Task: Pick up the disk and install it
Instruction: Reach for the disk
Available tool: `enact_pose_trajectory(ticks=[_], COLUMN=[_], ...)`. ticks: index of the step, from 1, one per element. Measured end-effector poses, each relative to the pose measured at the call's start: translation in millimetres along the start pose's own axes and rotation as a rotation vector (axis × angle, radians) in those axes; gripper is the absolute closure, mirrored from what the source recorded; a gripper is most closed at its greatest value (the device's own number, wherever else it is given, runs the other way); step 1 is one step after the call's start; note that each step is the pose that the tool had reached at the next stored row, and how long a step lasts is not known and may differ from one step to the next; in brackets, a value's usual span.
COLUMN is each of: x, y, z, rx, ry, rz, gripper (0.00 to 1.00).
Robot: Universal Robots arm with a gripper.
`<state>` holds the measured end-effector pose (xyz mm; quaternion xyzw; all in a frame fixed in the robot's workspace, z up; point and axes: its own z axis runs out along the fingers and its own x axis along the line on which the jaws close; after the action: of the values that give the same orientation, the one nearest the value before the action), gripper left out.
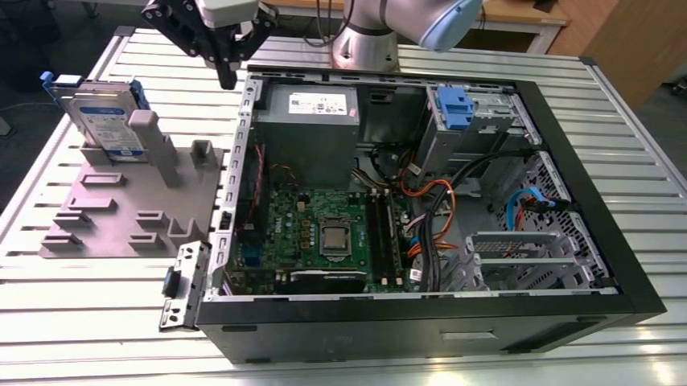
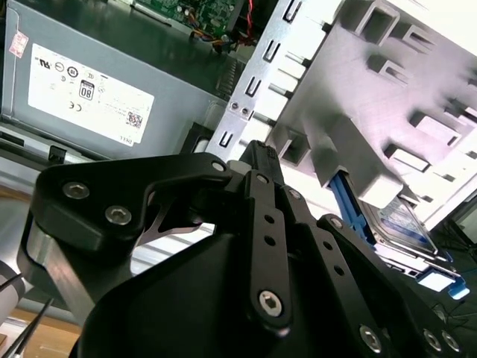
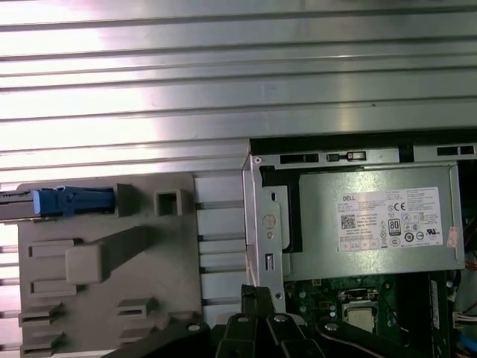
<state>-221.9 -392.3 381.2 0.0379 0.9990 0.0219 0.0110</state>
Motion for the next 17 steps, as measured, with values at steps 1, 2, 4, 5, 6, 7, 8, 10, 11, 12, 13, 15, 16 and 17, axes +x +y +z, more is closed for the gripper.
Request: enact_pose_trajectory(ticks=[1,2,4,5,6,7,8,10,11,12,13,15,16,17], x=[0.2,0.7,2.4,3.2,3.8,3.9,3.9,4.0,4.0,4.1,4.4,4.9,5.3,5.5], y=[0.7,1.3,1.9,2.0,2.1,2.0,2.0,2.1,2.0,2.0,2.0,2.0,1.9,1.9], z=[0.3,0.7,1.4,1.5,1.7,1.8,1.8,2.1,2.1,2.2,2.3,2.4,2.4,2.5], rx=[0.0001,0.0001,0.0003,0.0005,0.0007,0.0007,0.0007,0.0005,0.0005,0.0005,0.0004,0.0005,0.0006,0.0006], ry=[0.0013,0.0024,0.0041,0.005,0.0057,0.0063,0.0064,0.0066,0.0066,0.0067,0.0067,0.0072,0.0073,0.0077], rz=[0.0,0.0,0.0,0.0,0.0,0.0,0.0,0.0,0.0,0.0,0.0,0.0,0.0,0.0], gripper=[0.89,0.89,0.89,0.89,0.89,0.89,0.89,0.89,0.89,0.89,0.89,0.89,0.89,0.89])
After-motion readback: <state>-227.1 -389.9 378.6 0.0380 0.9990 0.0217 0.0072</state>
